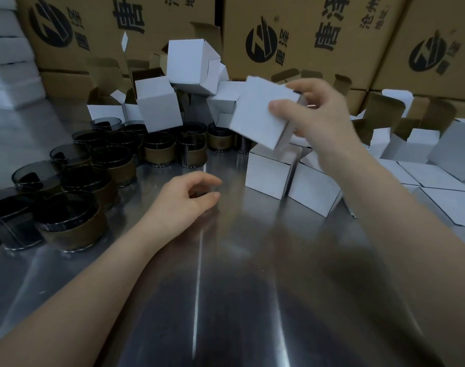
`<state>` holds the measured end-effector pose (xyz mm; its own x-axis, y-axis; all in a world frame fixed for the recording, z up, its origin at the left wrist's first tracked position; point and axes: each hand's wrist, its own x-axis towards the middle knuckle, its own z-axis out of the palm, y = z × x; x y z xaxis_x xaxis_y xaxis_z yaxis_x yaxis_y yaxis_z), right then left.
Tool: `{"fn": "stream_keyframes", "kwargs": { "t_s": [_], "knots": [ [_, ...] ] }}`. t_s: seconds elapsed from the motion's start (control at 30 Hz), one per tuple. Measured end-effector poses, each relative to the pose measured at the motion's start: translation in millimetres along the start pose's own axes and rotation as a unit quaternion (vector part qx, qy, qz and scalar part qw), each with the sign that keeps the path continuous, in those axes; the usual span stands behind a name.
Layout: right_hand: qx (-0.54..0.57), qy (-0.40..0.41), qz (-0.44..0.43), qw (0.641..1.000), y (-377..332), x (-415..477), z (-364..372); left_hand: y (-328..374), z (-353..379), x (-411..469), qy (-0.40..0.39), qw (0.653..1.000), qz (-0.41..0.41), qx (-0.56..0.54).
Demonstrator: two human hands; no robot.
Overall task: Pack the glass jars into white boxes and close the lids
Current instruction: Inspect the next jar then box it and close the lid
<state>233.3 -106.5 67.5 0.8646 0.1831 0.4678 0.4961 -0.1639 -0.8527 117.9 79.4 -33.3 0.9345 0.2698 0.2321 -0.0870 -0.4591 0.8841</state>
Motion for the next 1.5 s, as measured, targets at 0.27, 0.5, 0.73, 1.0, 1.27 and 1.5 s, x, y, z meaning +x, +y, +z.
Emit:
{"fn": "stream_keyframes", "kwargs": {
  "t_s": [0.27, 0.5, 0.73, 1.0, 1.27, 1.5],
  "knots": [
    [-0.11, 0.188, 0.03, 0.976, 24, 32, -49, -2, 0, -1, -0.001, 1.0, -0.006, 0.019],
    [-0.185, 0.23, 0.076, 0.952, 47, 40, -73, -1, 1, 0, -0.004, 0.999, -0.003, 0.033],
    [-0.178, 0.212, 0.132, 0.952, 44, 43, -81, -1, 0, 0, -0.005, 0.999, 0.0, 0.042],
    [-0.11, 0.178, 0.177, 0.962, 33, 41, -92, 0, 1, -1, -0.002, 0.999, 0.003, 0.041],
    [-0.08, 0.277, 0.275, 0.917, 48, 61, -120, 0, 1, 0, -0.001, 0.999, 0.002, 0.044],
    [-0.097, 0.226, 0.345, 0.906, 57, 58, -113, -2, 1, 1, -0.004, 0.999, 0.005, 0.053]
  ]
}}
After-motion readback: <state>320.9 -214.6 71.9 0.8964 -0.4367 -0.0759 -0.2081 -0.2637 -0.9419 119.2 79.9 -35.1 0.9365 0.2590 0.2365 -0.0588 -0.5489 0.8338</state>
